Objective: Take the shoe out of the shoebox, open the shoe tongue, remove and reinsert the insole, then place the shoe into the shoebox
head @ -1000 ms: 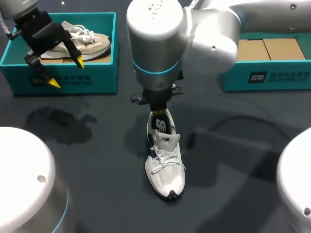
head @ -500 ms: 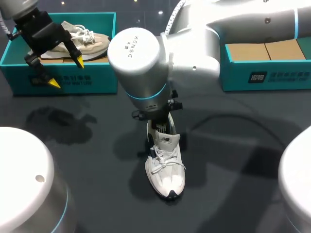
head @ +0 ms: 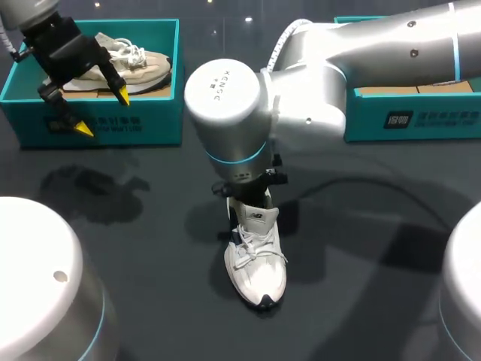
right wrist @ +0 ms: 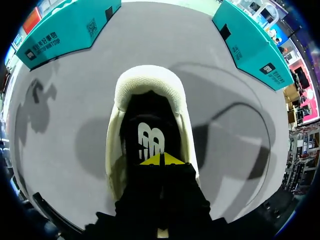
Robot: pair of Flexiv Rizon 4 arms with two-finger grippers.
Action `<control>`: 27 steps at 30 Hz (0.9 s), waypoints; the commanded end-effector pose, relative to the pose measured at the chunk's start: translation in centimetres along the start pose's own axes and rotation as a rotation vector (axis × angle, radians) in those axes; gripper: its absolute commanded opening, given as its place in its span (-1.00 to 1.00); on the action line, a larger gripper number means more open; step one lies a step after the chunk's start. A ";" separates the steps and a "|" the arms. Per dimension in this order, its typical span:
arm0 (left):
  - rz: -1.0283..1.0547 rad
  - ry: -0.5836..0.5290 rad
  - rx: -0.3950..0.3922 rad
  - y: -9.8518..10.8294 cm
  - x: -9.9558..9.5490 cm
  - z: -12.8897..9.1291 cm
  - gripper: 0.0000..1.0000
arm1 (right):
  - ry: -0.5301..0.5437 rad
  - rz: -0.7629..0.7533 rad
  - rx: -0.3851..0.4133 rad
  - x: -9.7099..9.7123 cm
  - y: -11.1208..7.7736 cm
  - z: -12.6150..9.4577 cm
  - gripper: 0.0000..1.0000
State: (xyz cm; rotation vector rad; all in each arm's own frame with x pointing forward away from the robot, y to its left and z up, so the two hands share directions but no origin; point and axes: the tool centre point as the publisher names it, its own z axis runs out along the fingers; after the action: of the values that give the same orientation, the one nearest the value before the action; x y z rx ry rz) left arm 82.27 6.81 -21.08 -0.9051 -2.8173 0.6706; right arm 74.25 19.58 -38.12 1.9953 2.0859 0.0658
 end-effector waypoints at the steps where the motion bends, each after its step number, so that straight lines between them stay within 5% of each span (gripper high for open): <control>1: 0.000 0.001 -0.001 0.0 0.0 0.0 1.00 | -0.056 0.008 -0.026 0.3 -0.8 -1.6 -1.00; 6: 0.000 0.001 -0.001 0.0 0.0 0.0 1.00 | -0.129 0.005 -0.026 0.1 -0.7 -2.5 -1.00; 18: 0.000 0.001 -0.001 0.0 0.0 0.0 1.00 | -0.151 0.004 0.078 -0.7 0.9 1.7 -1.00; 27: 0.000 0.001 -0.001 0.0 0.0 0.0 1.00 | -0.091 -0.025 0.107 0.7 0.0 2.6 -1.00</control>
State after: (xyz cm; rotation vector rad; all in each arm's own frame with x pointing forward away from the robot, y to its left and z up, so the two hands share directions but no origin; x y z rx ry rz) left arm 82.27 6.81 -21.11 -0.9050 -2.8175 0.6716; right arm 75.17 19.75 -40.16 2.0005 2.0899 -0.1689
